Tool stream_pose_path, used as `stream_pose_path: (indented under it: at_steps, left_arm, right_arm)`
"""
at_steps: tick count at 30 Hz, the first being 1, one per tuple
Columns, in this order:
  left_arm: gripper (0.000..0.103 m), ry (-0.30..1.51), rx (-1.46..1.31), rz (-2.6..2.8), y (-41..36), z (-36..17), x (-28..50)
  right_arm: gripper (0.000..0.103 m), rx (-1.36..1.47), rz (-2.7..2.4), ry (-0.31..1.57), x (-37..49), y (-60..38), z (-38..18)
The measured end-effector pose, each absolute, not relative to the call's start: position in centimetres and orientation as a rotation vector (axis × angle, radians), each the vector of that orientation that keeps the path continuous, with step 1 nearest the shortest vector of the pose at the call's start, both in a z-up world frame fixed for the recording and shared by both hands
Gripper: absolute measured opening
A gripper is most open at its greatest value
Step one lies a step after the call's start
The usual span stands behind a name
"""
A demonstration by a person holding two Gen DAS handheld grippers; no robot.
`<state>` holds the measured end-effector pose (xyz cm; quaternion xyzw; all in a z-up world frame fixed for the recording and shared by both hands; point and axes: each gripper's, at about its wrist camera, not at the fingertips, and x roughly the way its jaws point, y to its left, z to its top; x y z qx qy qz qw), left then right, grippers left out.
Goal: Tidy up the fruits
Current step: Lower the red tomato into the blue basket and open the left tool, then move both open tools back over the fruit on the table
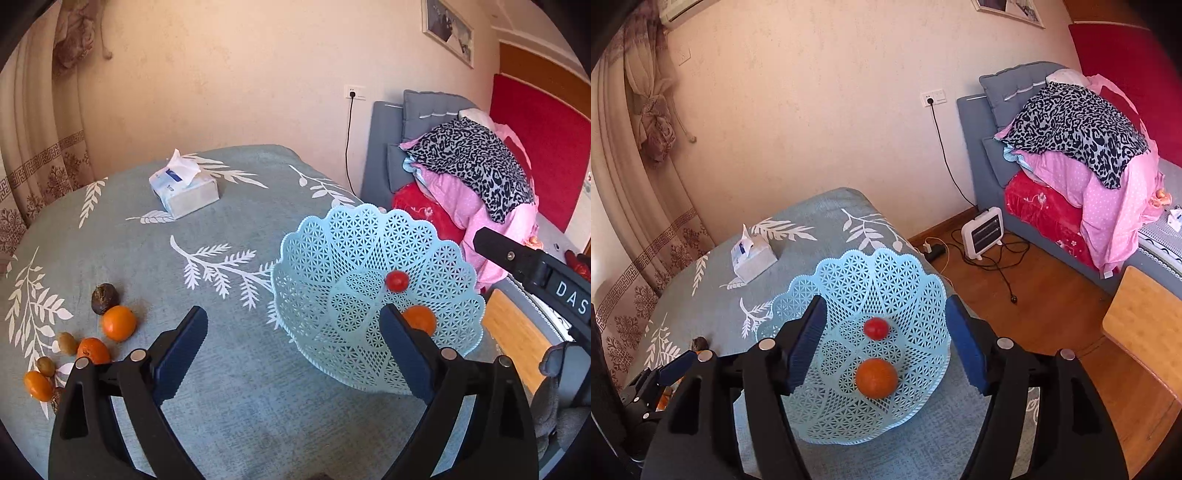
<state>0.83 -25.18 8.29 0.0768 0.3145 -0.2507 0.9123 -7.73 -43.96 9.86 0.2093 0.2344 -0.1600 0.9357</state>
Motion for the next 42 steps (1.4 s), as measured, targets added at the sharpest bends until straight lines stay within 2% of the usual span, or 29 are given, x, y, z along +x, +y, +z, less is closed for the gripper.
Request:
stream_pose_path:
  at_steps: [10, 14, 28, 42]
  left_arm:
    - [0.095, 0.596, 0.12, -0.492, -22.4, 10.4, 0.3]
    - [0.098, 0.578, 0.107, -0.459, -21.1, 11.0, 0.1]
    - [0.098, 0.541, 0.074, -0.325, -15.3, 12.1, 0.0]
    - [0.098, 0.56, 0.032, -0.127, -5.8, 11.3, 0.5]
  right_arm:
    - [0.073, 0.453, -0.331, 0.413, -9.1, -44.0, 11.2]
    - [0.079, 0.435, -0.31, 0.382, -9.5, -43.1, 11.9]
    - [0.08, 0.369, -0.24, 0.388, -9.2, -38.7, 12.6]
    - [0.08, 0.312, -0.151, 0.452, -7.3, -33.9, 11.9]
